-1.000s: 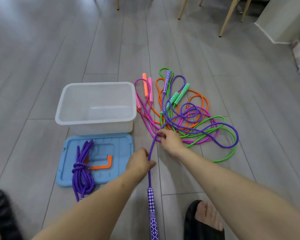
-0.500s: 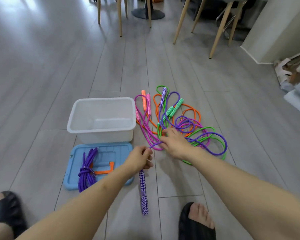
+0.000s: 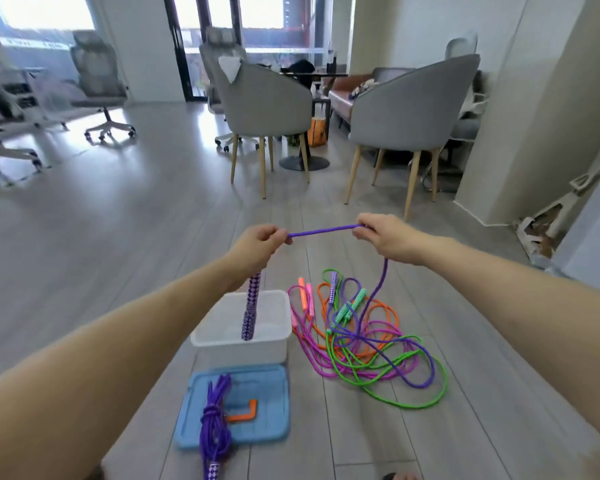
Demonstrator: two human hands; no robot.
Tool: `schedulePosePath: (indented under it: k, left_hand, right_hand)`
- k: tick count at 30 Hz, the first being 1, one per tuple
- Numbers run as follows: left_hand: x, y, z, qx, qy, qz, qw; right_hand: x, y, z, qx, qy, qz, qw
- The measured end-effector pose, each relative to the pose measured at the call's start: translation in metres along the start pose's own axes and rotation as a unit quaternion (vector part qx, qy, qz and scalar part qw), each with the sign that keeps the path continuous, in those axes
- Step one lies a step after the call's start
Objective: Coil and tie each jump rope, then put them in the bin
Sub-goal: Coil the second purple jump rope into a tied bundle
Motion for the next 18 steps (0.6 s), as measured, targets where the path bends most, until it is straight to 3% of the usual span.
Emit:
schedulePosePath:
  k: [6,12,18]
  left_hand:
    - [0.001,0.049,0.101,0.092,0.125,-0.028,0.988]
    - [0.031,0.028,0.077,0.124,0.037,-0.003,0.992]
    - [0.035,0.041,0.073,0.232,0.034,-0.023,0.972]
  right_hand:
    - [0.007,-0.030,0.053,-0.117,0.103,-0.021,0.988]
    - [-0.002,-0.073,0.048,-0.291,0.209,-0.005,0.933]
    - [-0.020,-0.139,0.006,-0.318,0.145,0.022,0.936]
Point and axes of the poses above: each hand's wrist, its own x-axis away from the middle knuckle, its own z-axis out of the back of the hand, y = z × x, the point moved 7 cm from there along -x, towards the middle knuckle, and after that the axes turned 5 degrees about -y, right-handed, at the moved point
